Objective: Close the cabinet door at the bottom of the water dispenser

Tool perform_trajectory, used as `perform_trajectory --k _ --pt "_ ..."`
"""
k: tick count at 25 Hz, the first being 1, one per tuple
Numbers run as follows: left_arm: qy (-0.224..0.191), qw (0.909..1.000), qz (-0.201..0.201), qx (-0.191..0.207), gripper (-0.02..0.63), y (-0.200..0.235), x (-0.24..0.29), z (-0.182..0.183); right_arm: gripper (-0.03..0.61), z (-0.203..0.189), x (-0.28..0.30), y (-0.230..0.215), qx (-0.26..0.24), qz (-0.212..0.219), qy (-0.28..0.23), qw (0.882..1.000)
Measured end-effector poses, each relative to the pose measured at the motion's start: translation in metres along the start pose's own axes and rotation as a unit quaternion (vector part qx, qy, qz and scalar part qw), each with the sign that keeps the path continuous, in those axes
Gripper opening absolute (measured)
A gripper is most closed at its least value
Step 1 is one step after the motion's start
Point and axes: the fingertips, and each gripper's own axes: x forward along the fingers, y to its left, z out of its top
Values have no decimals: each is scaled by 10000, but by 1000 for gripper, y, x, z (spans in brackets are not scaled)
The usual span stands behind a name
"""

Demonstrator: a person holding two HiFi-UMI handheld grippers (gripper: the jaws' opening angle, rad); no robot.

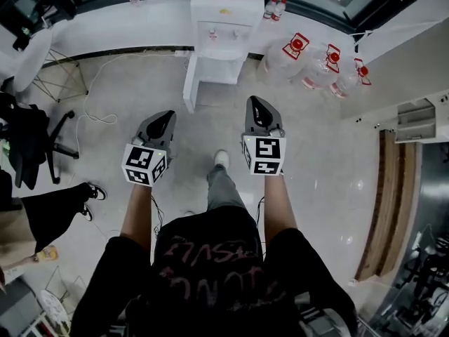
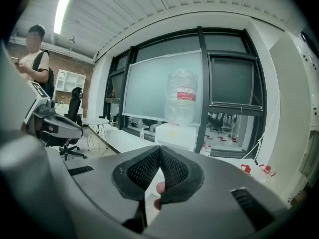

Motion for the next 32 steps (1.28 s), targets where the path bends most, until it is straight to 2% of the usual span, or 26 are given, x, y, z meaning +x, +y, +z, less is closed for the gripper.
perform_trajectory --k 9,16,22,32 --pt "325 9992 108 -216 14 30 95 3 12 -12 90 -51 113 192 249 9994" --pt "579 9973 306 -338 14 50 133 -7 14 -40 131 -72 121 418 567 9974" --pt "767 9955 347 -428 14 66 147 -34 14 -65 155 -71 54 473 706 9964" --pt "822 9949 216 -543 14 86 165 -92 14 -112 176 -60 80 367 809 9960"
